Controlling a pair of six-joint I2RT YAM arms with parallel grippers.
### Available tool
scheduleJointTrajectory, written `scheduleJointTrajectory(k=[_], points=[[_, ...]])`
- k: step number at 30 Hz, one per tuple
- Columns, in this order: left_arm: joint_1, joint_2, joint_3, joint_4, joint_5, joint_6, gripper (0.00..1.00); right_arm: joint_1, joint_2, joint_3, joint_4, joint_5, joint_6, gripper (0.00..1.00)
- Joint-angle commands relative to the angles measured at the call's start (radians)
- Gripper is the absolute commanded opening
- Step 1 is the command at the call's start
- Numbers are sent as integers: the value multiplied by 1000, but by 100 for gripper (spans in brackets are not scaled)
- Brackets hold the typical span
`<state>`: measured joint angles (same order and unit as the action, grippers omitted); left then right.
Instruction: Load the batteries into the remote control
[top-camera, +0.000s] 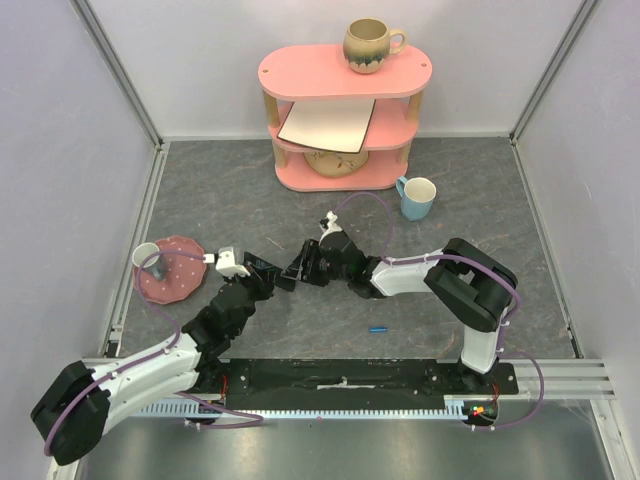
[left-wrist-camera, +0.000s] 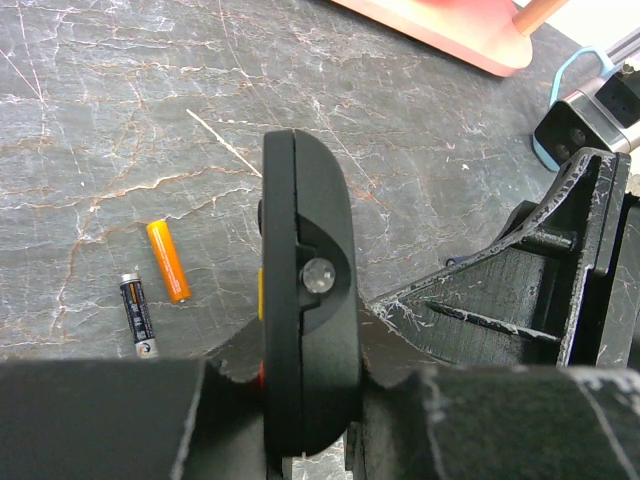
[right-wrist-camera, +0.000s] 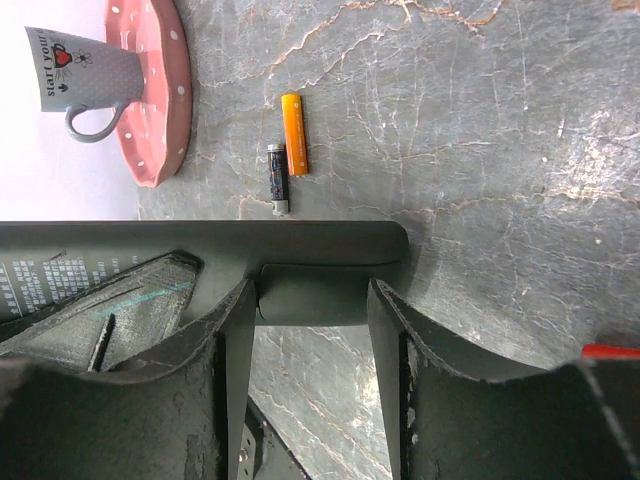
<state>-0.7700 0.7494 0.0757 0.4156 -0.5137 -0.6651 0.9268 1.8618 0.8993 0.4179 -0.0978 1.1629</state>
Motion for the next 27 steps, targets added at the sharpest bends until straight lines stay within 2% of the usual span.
scheduleJointTrajectory(k=[1,27], points=[[-23,-2,24,-32,47,47,2,0,59,-71,-208,64,-58,53],[-23,16,32,-47,35,32,2,-20,-18,-181,-84,50,-42,56]])
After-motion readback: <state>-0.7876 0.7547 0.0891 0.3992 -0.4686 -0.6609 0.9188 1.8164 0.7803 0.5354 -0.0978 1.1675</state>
